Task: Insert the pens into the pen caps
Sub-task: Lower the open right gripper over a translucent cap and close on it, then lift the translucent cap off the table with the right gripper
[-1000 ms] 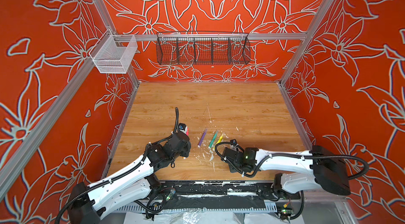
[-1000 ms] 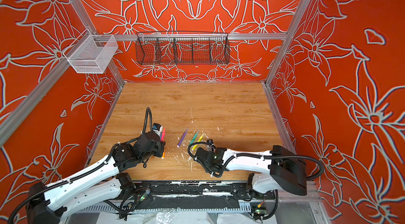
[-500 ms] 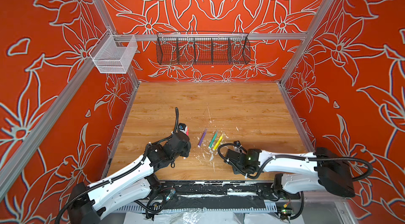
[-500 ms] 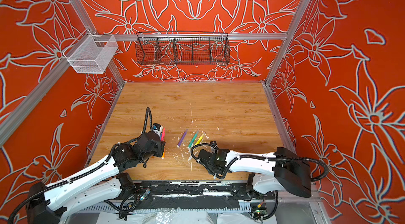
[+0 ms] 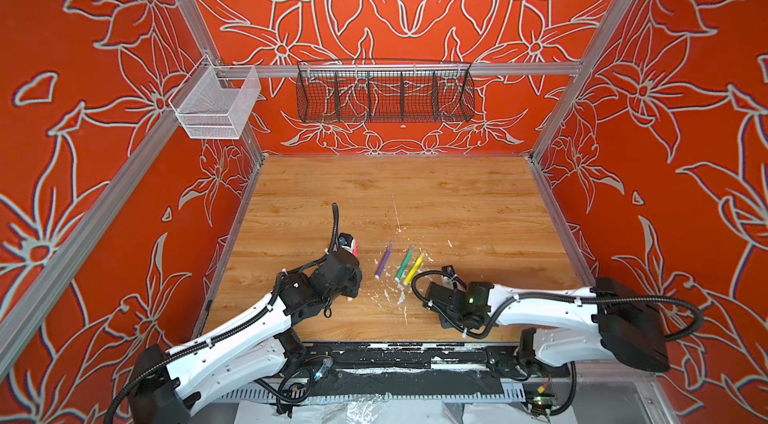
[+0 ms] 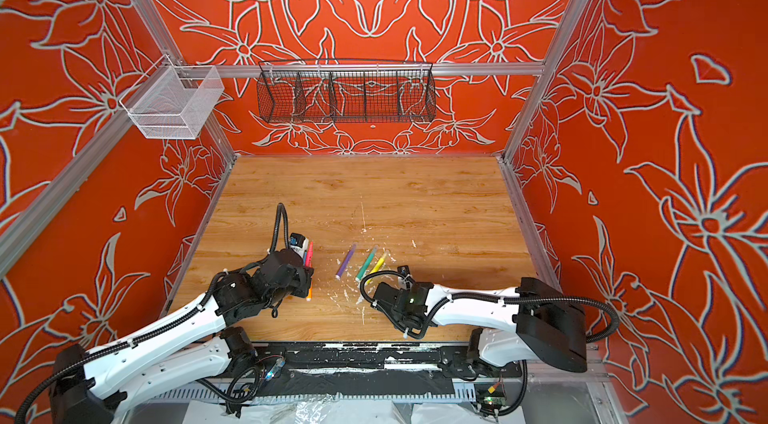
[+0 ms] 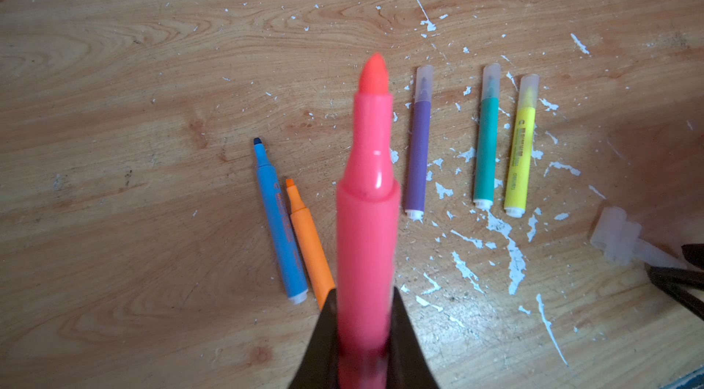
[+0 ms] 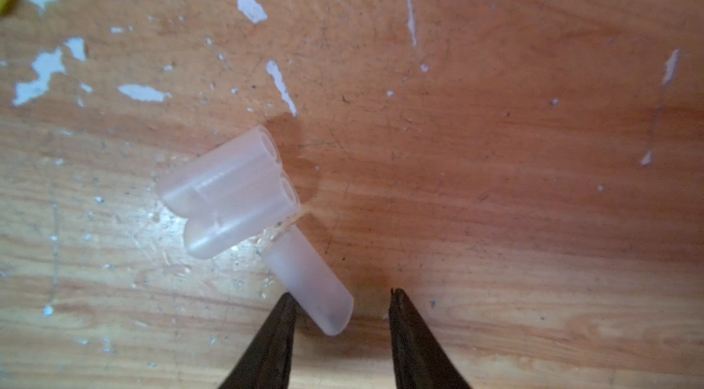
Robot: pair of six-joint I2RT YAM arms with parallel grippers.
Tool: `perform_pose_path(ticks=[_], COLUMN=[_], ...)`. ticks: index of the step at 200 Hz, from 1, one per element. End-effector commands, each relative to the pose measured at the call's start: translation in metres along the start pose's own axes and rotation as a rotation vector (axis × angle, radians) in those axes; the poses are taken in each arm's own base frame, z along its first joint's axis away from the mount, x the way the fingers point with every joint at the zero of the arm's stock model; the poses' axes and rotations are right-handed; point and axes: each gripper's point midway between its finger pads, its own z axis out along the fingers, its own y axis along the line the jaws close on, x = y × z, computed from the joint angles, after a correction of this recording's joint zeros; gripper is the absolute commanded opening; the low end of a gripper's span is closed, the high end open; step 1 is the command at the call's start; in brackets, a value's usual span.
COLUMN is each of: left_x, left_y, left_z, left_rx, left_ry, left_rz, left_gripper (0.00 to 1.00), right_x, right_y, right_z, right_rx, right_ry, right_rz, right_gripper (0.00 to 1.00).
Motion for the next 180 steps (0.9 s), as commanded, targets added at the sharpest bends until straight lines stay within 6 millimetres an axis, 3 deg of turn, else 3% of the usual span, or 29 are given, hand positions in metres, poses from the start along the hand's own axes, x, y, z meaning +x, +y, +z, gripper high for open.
perform_pose_path(ticks=[1,35,93,180], left_x=[0.001,0.001,0.001,0.001], left_y=[0.002,0.001,0.001,0.001], left_z=[-0.001,-0.001,-0.001,-0.001], left_rx=[-0.009,-0.008,-0.007,-0.003], left_ry=[0.001,0.001,0.002,0.002], left_rz=[-0.012,-0.013,-0.012,-0.012], left_gripper=[0.0,0.0,0.0,0.0], right_x=[0.005,0.004,0.005,0.012], right_y=[-0.013,-0.016,-0.016,-0.017], right_z=[0.01,0.016,0.018,0.032], right_rx=[0.075,0.088,0.084,0.115], right_ry=[0.0,-0.007,-0.005,0.032], right_rz=[-0.012,-0.007,0.001,-0.007], right_gripper=[0.47,0.47,0.22,0.31])
